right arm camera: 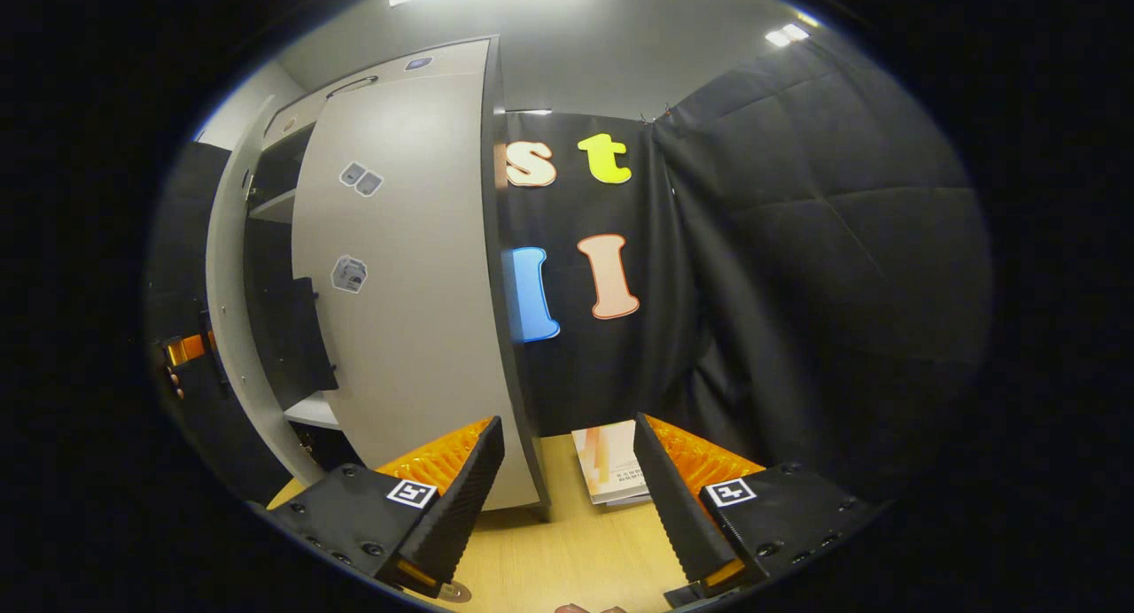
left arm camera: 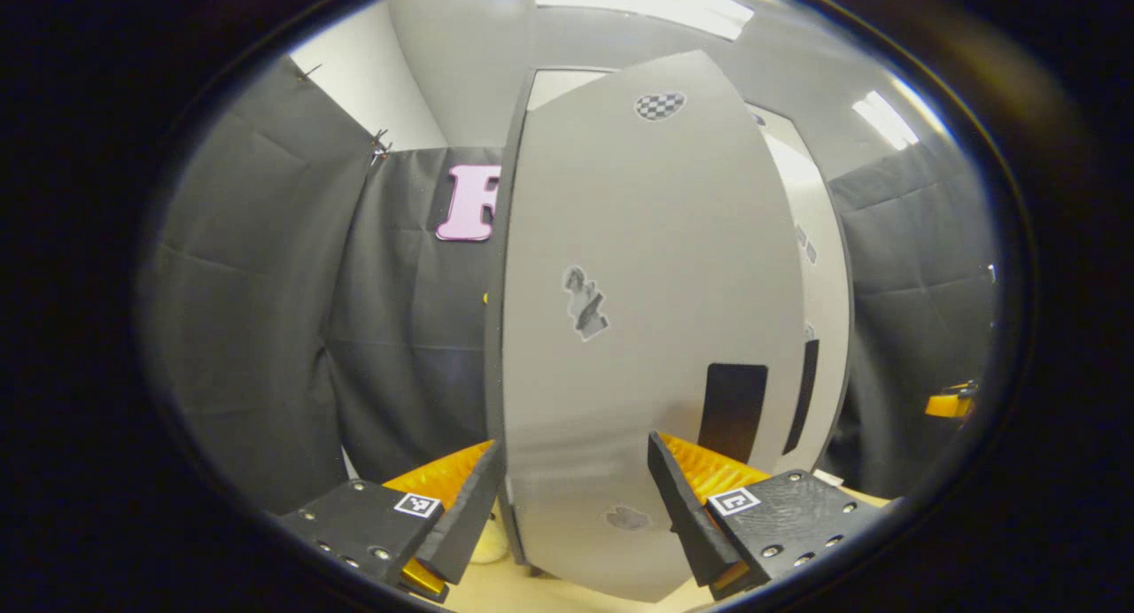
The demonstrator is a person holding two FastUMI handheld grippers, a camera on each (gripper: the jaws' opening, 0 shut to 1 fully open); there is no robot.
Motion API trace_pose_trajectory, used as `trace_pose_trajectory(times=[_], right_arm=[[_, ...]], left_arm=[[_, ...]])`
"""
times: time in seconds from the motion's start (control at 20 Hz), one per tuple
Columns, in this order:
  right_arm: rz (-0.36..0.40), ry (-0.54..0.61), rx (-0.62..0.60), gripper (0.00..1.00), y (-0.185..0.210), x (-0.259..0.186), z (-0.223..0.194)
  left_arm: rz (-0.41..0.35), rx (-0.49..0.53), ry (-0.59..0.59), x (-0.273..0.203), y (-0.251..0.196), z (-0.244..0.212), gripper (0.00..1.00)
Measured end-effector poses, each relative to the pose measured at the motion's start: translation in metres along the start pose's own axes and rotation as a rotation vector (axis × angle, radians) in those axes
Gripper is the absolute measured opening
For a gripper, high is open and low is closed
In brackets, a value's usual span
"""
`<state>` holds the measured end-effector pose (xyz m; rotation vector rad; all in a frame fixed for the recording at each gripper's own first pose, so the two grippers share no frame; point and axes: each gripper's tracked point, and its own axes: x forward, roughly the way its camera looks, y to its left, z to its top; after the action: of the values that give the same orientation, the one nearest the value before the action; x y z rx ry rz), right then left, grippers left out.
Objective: Grasp the bottle in the cabinet with the left hand and place it on the coaster, then close the right door with the right hand and the left door with the left hand.
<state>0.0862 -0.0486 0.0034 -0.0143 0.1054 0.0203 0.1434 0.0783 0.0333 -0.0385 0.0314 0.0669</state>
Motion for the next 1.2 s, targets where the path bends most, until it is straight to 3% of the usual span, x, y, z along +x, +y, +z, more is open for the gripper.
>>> trace_pose_trajectory(times=[0.05,0.35,0.55,0.65,0.7,0.8,1.15,1.2], right_arm=[[-0.007,0.001,-0.002,0.94,-0.007,0.000,0.002],[0.008,0.011,0.007,0.94,-0.027,0.004,0.005],[0.070,0.025,0.009,0.96,-0.023,0.012,0.001],[0.109,0.014,-0.012,0.91,-0.017,0.015,0.006],[0.126,0.005,-0.026,0.96,-0.014,0.016,0.009],[0.162,-0.014,-0.041,0.97,-0.005,0.018,0.017],[0.299,-0.062,-0.008,0.97,0.036,0.000,0.037],[0.300,-0.069,-0.006,0.92,0.037,-0.004,0.037]], left_arm=[[0.000,-0.016,0.004,0.003,-0.005,0.001,0.87],[0.046,-0.025,0.020,-0.033,-0.016,-0.001,0.90],[0.078,-0.013,-0.013,-0.088,-0.025,0.009,0.92],[0.092,-0.007,-0.033,-0.115,-0.030,0.016,0.93],[0.103,-0.003,-0.042,-0.129,-0.032,0.019,0.93],[0.119,0.009,-0.060,-0.153,-0.040,0.027,0.99],[0.136,0.010,-0.091,-0.198,-0.052,0.037,0.99],[0.143,0.010,-0.093,-0.203,-0.048,0.036,0.99]])
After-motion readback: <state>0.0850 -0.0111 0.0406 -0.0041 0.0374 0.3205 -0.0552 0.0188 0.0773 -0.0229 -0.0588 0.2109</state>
